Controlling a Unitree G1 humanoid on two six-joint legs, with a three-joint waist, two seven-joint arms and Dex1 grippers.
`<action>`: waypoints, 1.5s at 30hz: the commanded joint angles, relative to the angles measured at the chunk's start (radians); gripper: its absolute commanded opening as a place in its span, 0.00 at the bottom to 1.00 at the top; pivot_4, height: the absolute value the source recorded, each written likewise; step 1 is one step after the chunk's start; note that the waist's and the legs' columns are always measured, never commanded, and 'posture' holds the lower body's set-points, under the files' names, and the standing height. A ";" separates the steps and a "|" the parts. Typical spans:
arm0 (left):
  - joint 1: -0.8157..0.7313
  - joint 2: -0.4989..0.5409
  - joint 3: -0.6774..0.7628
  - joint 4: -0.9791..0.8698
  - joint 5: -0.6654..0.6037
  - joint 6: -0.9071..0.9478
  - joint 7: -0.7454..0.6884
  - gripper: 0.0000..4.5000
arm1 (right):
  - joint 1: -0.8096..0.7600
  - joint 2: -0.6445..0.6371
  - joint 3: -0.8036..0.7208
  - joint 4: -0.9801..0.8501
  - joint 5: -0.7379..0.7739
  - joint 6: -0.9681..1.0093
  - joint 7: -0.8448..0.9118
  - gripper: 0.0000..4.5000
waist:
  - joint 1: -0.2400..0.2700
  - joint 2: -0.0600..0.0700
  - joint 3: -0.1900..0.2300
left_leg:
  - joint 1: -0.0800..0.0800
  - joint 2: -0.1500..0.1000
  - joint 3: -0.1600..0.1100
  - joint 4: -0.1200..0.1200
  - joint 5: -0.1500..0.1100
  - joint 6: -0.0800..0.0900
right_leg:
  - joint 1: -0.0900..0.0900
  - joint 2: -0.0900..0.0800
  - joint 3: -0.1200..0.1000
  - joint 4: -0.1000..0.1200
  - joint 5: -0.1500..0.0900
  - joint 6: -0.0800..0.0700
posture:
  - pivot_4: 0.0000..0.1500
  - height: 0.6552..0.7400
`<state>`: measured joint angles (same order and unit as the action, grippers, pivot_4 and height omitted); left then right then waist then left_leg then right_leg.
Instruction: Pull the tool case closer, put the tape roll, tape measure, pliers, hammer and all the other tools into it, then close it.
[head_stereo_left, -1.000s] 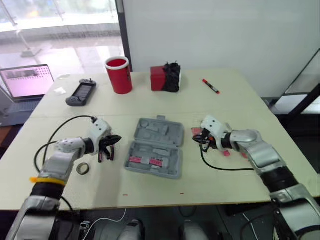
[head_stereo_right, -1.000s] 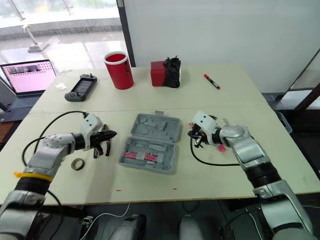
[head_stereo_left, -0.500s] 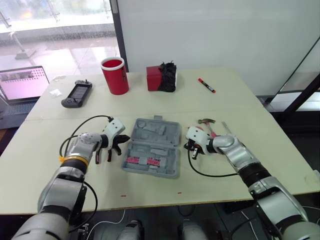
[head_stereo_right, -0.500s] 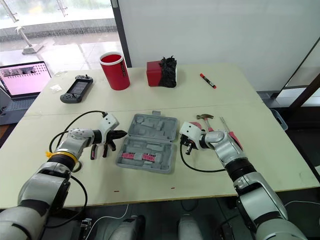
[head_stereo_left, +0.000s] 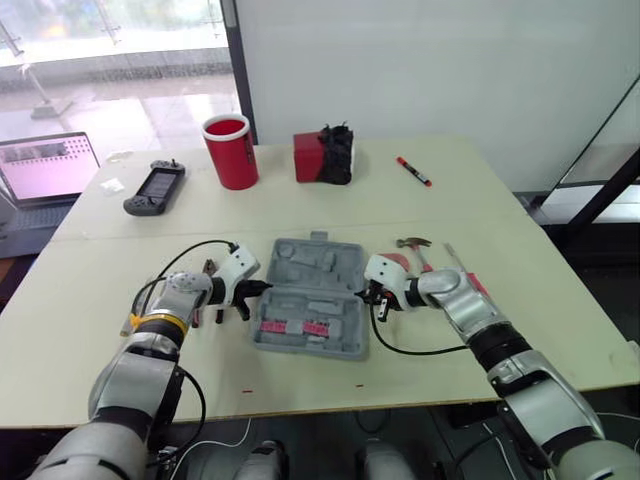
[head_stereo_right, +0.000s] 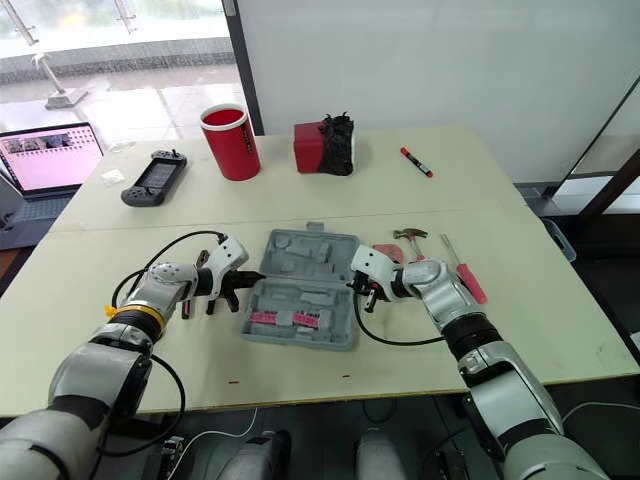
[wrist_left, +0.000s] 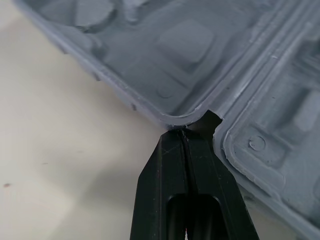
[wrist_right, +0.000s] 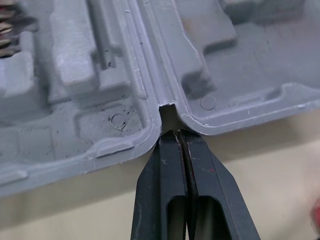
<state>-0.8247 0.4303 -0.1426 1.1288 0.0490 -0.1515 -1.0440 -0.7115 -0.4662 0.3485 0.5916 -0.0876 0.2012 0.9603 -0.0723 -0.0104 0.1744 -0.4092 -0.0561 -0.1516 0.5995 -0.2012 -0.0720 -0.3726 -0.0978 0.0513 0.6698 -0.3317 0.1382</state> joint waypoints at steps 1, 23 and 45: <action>0.028 0.013 -0.005 -0.056 -0.002 -0.006 -0.072 0.00 | -0.023 0.023 -0.002 -0.040 -0.002 -0.020 0.015 0.01 | 0.000 0.000 0.000 | 0.000 0.000 0.000 0.000 0.000 0.000 | 0.000 0.000 0.000 0.000 0.000 0.000 | 1.00 1.00; 0.513 0.137 0.029 -0.819 -0.167 0.437 -0.127 0.00 | 0.168 0.028 0.048 -0.392 0.015 0.230 0.118 0.01 | 0.004 0.001 -0.001 | 0.002 0.001 0.000 0.000 0.000 0.000 | 0.000 0.000 0.000 0.002 0.000 0.000 | 1.00 1.00; 0.658 0.184 0.020 -1.005 -0.201 0.558 -0.088 0.00 | 0.314 -0.029 0.081 -0.590 0.067 0.414 0.176 0.01 | 0.010 0.000 -0.002 | 0.002 0.002 0.000 -0.001 0.000 0.000 | 0.001 0.000 0.000 -0.001 0.000 -0.001 | 1.00 1.00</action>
<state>-0.1812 0.6290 -0.0835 0.1357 -0.1493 0.4042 -1.1417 -0.4240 -0.5014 0.3881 0.0313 -0.0514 0.6028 1.1044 -0.0627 -0.0100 0.1723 -0.4070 -0.0546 -0.1514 0.5983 -0.2013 -0.0722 -0.3709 -0.0977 0.0517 0.6689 -0.3319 0.1377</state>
